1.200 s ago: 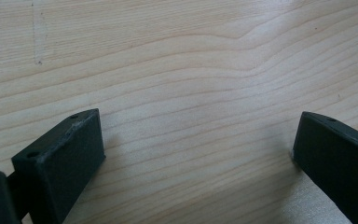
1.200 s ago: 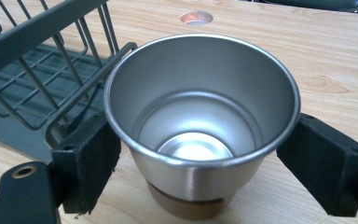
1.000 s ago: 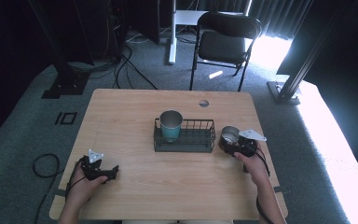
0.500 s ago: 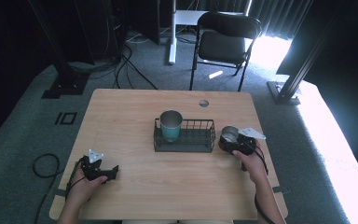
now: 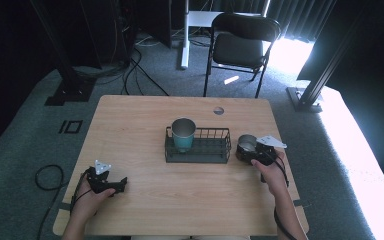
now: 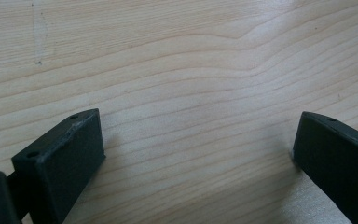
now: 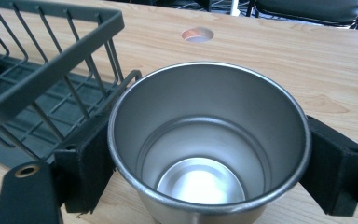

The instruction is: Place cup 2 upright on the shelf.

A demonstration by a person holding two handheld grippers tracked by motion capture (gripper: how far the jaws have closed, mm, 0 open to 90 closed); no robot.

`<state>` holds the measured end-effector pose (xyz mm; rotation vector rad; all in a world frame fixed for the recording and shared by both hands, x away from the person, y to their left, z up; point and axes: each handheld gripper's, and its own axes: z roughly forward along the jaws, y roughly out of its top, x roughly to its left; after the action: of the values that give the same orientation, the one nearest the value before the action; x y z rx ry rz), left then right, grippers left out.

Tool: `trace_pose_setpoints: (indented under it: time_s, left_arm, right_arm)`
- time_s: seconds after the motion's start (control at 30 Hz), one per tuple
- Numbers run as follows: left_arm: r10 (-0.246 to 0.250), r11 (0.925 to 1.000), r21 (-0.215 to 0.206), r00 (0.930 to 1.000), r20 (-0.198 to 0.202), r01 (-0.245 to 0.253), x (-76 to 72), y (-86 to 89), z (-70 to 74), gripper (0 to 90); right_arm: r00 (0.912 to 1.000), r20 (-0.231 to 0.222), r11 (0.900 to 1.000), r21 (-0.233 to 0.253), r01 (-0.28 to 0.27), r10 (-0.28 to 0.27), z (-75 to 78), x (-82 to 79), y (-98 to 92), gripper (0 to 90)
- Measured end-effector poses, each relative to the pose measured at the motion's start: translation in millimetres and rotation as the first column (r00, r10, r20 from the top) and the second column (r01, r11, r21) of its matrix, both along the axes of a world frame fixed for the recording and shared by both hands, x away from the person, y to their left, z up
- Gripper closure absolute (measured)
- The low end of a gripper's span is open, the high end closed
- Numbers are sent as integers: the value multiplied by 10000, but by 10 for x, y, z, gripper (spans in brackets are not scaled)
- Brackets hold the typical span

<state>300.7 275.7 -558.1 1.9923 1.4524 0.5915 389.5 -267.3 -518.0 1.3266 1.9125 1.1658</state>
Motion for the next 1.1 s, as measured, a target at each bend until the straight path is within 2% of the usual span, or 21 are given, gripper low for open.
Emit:
trace_pose_setpoints:
  time_s: [0.37,0.47,0.53,0.73,0.83,1.1]
  left_arm:
    - [-5,10000,5,10000,-1,5,0,0,0,28]
    - [-3,10000,4,10000,-3,3,0,0,0,27]
    - [-3,10000,4,10000,-4,3,0,0,0,27]
    - [-1,10000,2,10000,-6,1,0,0,0,27]
    - [-3,10000,3,10000,-5,3,0,0,0,28]
    - [-3,10000,4,10000,-5,3,0,0,0,27]
  right_arm:
    - [9998,136,9998,165,132,-135,208,-39,-76,144]
    - [9996,279,9997,250,84,-91,286,-57,-101,144]
    - [9992,406,9999,130,6,-11,342,-67,-108,144]
    - [9989,470,9997,234,-90,78,458,-77,-113,145]
    - [9977,665,9993,347,-134,111,574,-83,-116,145]
    - [9958,833,9990,220,-398,379,770,-64,-48,147]
